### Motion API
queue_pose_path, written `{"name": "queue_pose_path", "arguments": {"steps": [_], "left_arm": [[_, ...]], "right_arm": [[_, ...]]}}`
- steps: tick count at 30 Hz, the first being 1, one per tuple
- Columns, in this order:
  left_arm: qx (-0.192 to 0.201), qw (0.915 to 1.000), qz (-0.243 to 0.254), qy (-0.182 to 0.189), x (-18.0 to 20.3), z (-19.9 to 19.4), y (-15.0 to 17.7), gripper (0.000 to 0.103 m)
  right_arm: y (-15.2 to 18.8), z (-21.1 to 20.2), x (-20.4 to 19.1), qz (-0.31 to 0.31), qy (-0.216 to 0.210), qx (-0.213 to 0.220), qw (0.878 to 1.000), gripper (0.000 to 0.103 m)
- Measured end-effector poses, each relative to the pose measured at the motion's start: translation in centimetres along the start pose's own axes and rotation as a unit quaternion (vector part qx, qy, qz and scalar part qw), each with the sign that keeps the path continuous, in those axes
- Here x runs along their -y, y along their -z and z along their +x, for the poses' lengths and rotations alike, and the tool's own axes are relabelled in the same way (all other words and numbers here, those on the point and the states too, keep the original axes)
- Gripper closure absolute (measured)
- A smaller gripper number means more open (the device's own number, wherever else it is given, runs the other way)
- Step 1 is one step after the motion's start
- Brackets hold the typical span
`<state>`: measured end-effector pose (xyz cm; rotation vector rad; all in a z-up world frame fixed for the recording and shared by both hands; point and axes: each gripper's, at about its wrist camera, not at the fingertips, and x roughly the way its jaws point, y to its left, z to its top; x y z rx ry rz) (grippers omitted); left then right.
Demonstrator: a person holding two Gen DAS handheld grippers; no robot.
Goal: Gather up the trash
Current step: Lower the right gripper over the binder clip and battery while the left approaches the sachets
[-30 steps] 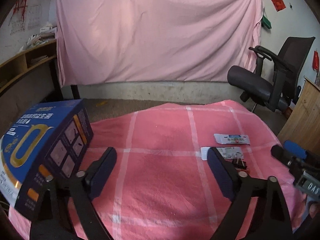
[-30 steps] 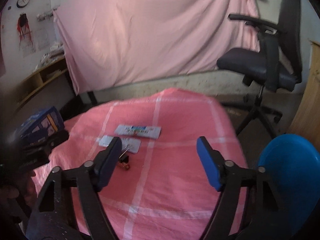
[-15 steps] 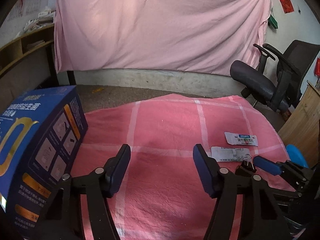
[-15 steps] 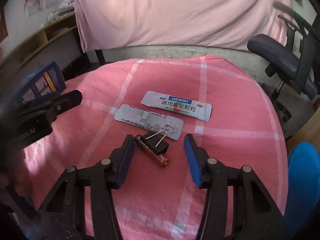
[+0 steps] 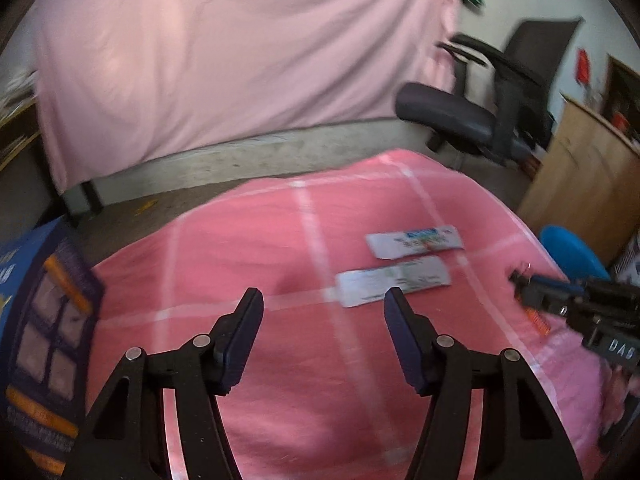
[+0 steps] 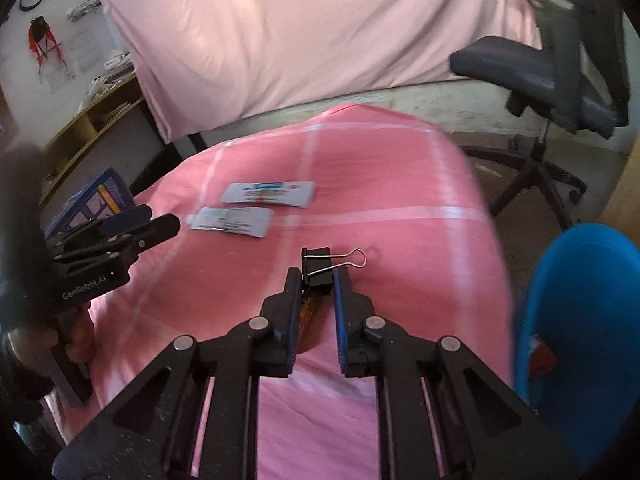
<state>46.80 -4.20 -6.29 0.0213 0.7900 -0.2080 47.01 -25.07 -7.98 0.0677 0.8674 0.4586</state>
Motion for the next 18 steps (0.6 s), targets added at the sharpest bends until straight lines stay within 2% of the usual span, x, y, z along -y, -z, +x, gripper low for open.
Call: {"name": "queue_pose_path", "arguments": {"steps": [5, 11, 16, 17, 18], "left_arm": [[-0.037, 0.9984, 0.042, 0.007, 1.7, 2.5, -1.2, 0.046], [-0.052, 0.9928, 0.108, 0.010, 3.6, 4.6, -1.9, 0.046], [-0.054, 0.9923, 0.108, 0.028, 3.0, 5.1, -2.1, 0.046], [-0.053, 0.9923, 0.108, 0.030, 2.9, 5.0, -2.1, 0.050], [-0.051, 0.9918, 0.112, 0.036, 3.0, 4.9, -2.0, 0.059]], "right_arm": [[0.3, -0.3, 1.1, 0.027, -0.035, 0.002, 0.999, 0.062], [0.4, -0.6, 1.4, 0.028, -0.045, 0.002, 0.999, 0.062], [0.5, -0.7, 1.2, 0.024, -0.043, 0.001, 0.999, 0.061], [0.6, -0.7, 1.2, 0.023, -0.044, 0.001, 0.999, 0.061], [0.6, -0.7, 1.3, 0.024, -0.044, 0.001, 0.999, 0.061]]}}
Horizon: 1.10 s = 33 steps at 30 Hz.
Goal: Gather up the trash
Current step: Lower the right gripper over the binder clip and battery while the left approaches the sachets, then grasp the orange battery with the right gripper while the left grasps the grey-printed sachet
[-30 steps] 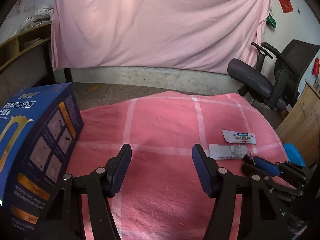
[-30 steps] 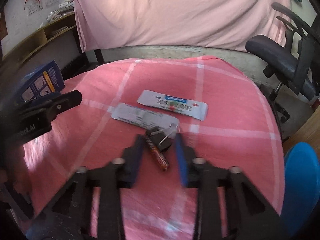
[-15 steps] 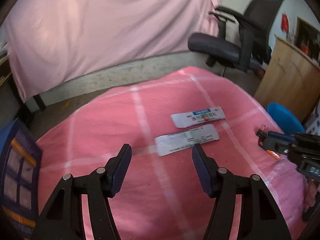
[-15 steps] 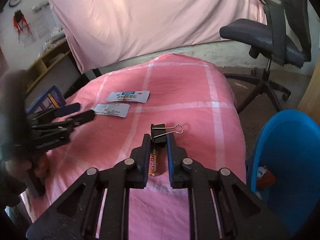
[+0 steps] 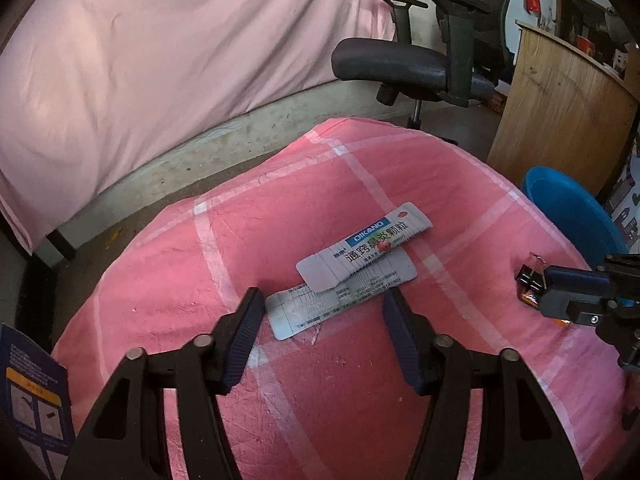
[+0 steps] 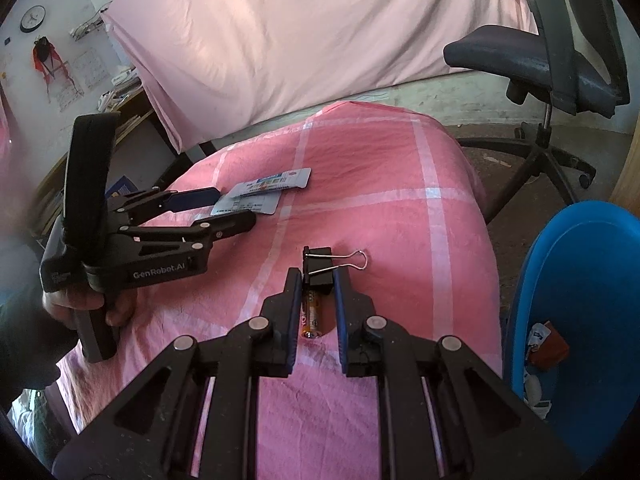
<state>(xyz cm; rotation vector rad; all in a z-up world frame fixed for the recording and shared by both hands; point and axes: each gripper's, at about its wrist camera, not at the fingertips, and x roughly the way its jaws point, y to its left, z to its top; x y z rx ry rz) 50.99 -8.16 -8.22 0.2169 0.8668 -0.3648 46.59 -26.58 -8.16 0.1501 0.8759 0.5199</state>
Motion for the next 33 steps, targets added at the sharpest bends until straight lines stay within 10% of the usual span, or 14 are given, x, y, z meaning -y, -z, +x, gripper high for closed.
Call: {"name": "queue_pose_path", "arguments": {"steps": [8, 16, 23, 33], "left_arm": [[-0.001, 0.9989, 0.044, 0.017, 2.2, -0.8, 1.0, 0.091], [0.000, 0.9992, 0.028, 0.028, 2.2, -1.2, 1.2, 0.089], [0.000, 0.9991, 0.041, 0.010, 2.6, -0.4, 0.1, 0.068], [-0.009, 0.9986, 0.024, 0.046, 3.1, -0.2, 0.0, 0.082]], "right_arm": [[0.1, 0.0, -0.2, -0.005, 0.004, -0.001, 1.000, 0.061], [0.6, -0.7, -0.9, -0.037, 0.034, -0.002, 0.999, 0.060], [0.5, -0.8, -0.2, -0.029, 0.014, -0.004, 0.999, 0.055], [1.1, -0.9, -0.9, -0.044, 0.010, -0.018, 0.999, 0.054]]}}
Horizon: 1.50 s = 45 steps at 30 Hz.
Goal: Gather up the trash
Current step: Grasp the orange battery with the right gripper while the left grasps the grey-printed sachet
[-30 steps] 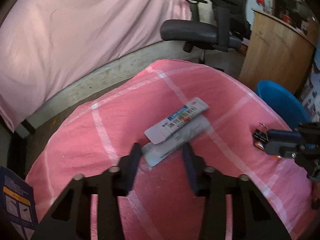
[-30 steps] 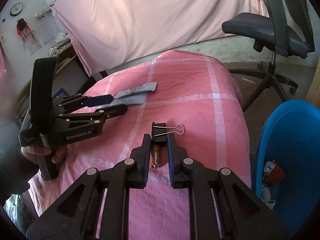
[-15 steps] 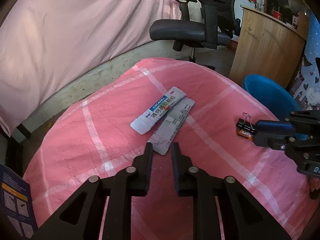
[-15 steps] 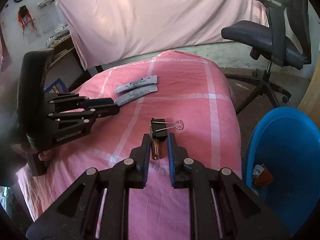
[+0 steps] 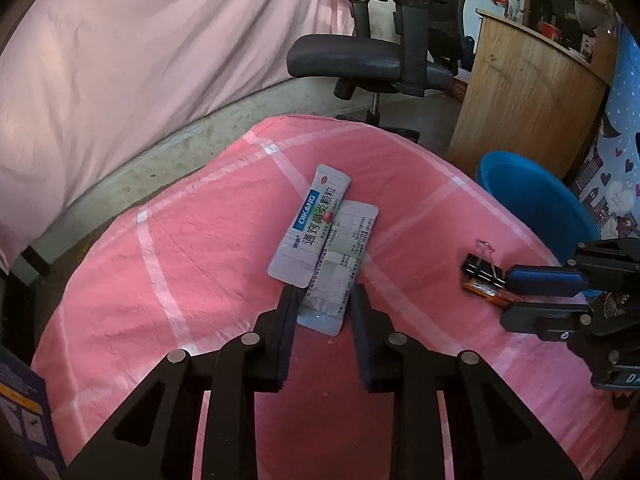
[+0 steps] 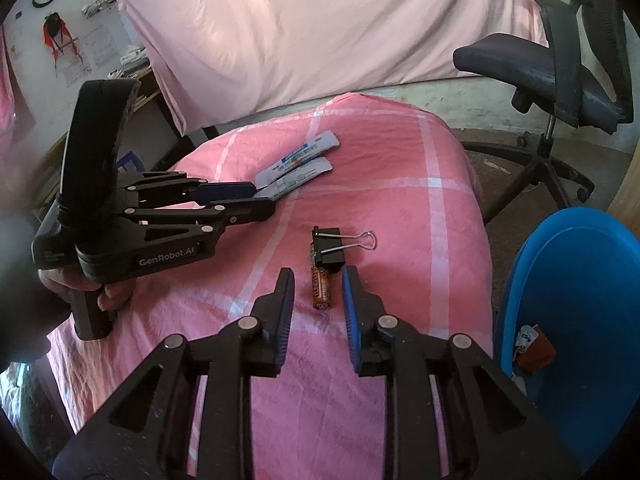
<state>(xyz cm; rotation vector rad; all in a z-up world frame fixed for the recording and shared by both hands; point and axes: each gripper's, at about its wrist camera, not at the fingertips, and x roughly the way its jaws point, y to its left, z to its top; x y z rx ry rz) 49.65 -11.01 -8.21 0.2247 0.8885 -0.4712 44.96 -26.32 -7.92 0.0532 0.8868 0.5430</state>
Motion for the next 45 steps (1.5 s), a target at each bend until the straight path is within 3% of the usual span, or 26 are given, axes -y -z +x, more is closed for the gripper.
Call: {"name": "queue_pose_path", "arguments": {"steps": [8, 16, 23, 25, 29, 32, 35, 39, 45], "left_arm": [[-0.005, 0.9995, -0.030, 0.002, 1.2, -1.4, 1.0, 0.085], [0.002, 0.9969, -0.079, -0.001, 1.8, -5.1, 4.0, 0.085], [-0.009, 0.9975, -0.068, -0.016, 2.3, -5.7, 3.9, 0.083], [-0.011, 0.9975, -0.066, -0.021, 2.2, -5.4, 3.7, 0.081], [-0.011, 0.9979, -0.055, -0.031, 2.2, -4.6, 3.4, 0.067], [-0.009, 0.9977, -0.063, -0.022, 1.7, -4.3, 3.4, 0.067], [0.001, 0.9977, -0.066, -0.014, 1.4, -4.3, 3.9, 0.068], [0.015, 0.9974, -0.066, -0.027, 1.4, -4.8, 4.7, 0.083], [0.036, 0.9933, -0.105, -0.034, 1.1, -5.6, 6.0, 0.085]], "right_arm": [[1.0, -0.5, -0.5, -0.007, -0.007, -0.007, 1.000, 0.069], [1.1, -0.6, -0.5, -0.002, -0.003, -0.001, 1.000, 0.068], [0.5, 0.3, -0.2, 0.016, -0.012, -0.002, 1.000, 0.067], [0.4, 0.5, -0.2, 0.018, -0.014, -0.002, 1.000, 0.067], [0.3, 0.7, 0.0, 0.022, -0.021, -0.001, 1.000, 0.067], [0.4, 0.6, 0.1, 0.025, -0.024, -0.001, 0.999, 0.067], [0.3, 0.6, 0.1, 0.022, -0.021, -0.002, 1.000, 0.067], [0.2, 0.7, -0.6, 0.004, -0.001, -0.005, 1.000, 0.066], [0.3, 1.1, -1.3, 0.000, 0.030, 0.002, 1.000, 0.067]]}}
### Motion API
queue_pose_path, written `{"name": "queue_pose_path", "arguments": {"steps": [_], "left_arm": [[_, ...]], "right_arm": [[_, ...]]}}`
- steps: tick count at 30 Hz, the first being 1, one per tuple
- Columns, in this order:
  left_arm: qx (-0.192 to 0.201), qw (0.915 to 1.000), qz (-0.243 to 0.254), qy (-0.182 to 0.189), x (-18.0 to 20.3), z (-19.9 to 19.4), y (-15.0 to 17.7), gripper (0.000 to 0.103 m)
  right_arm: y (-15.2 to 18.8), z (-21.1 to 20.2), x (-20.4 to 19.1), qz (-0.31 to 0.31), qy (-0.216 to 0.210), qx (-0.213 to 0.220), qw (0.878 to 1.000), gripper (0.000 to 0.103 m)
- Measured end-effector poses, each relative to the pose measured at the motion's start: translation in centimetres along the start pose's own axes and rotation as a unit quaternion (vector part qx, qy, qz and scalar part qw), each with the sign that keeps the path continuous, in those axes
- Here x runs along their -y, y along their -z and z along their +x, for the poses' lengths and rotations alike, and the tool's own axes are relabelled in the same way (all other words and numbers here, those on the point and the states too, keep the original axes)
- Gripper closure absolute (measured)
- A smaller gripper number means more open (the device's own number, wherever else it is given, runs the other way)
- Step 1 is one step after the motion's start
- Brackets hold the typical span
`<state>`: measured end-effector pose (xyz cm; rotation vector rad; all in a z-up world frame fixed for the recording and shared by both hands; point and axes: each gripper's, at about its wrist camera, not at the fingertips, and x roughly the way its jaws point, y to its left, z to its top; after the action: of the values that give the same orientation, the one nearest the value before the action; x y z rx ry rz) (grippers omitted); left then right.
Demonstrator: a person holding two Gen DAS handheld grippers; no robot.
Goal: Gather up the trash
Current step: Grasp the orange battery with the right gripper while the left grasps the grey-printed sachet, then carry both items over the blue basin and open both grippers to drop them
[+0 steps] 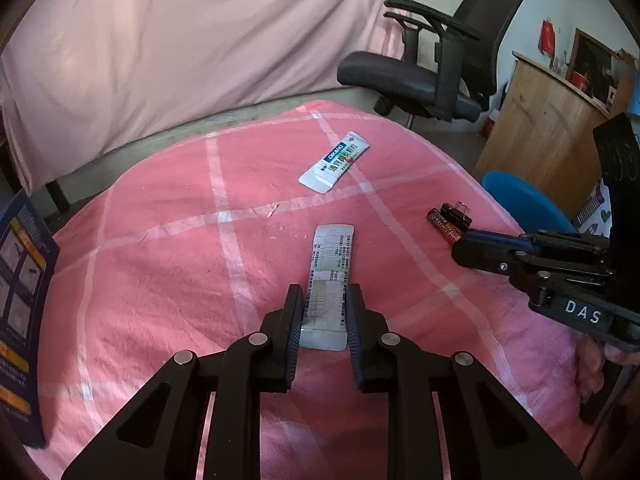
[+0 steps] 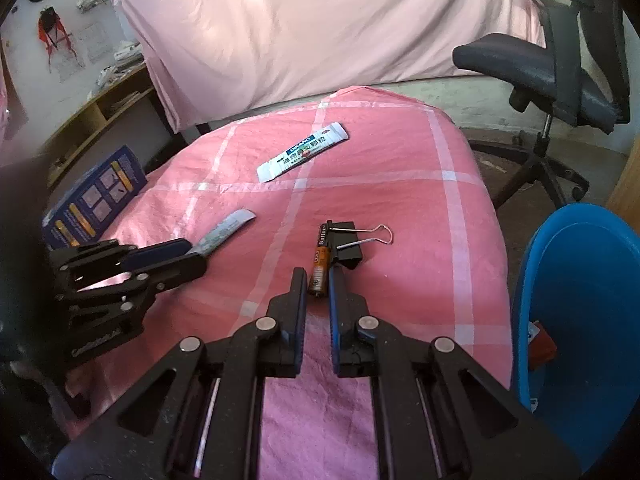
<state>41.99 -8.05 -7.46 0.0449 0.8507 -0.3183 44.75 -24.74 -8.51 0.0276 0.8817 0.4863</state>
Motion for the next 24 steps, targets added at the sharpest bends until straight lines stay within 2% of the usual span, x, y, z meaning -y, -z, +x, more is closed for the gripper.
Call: {"name": "queue_pose_path", "arguments": {"steps": [4, 8, 12, 15, 19, 21, 24], "left_arm": [[0.003, 0.9998, -0.015, 0.013, -0.6, -0.3, 0.0, 0.086], [0.008, 0.9996, -0.016, 0.019, -0.9, -1.0, 0.1, 0.086], [0.011, 0.9989, -0.035, 0.027, -1.3, -1.8, 0.5, 0.086], [0.012, 0.9990, -0.044, 0.006, -1.3, -2.9, 1.1, 0.086], [0.016, 0.9967, -0.079, 0.003, -1.4, -5.0, 2.0, 0.086], [0.029, 0.9951, -0.095, -0.001, -1.3, -5.9, 2.3, 0.086], [0.090, 0.9891, -0.113, -0.031, -0.8, -8.2, 3.1, 0.086]], "right_arm": [[0.0, 0.3, -1.0, -0.021, 0.030, -0.001, 0.999, 0.067], [0.3, 0.1, -1.7, -0.038, 0.042, 0.002, 0.998, 0.068], [0.8, -0.3, -2.5, -0.050, 0.030, 0.009, 0.998, 0.068], [1.3, -0.9, -3.2, -0.056, 0.019, 0.020, 0.998, 0.068], [1.9, -1.8, -4.3, -0.071, 0.013, 0.041, 0.997, 0.068], [2.0, -2.7, -4.6, -0.080, 0.009, 0.064, 0.995, 0.068], [2.2, -3.8, -4.8, -0.081, 0.001, 0.097, 0.992, 0.068]]}}
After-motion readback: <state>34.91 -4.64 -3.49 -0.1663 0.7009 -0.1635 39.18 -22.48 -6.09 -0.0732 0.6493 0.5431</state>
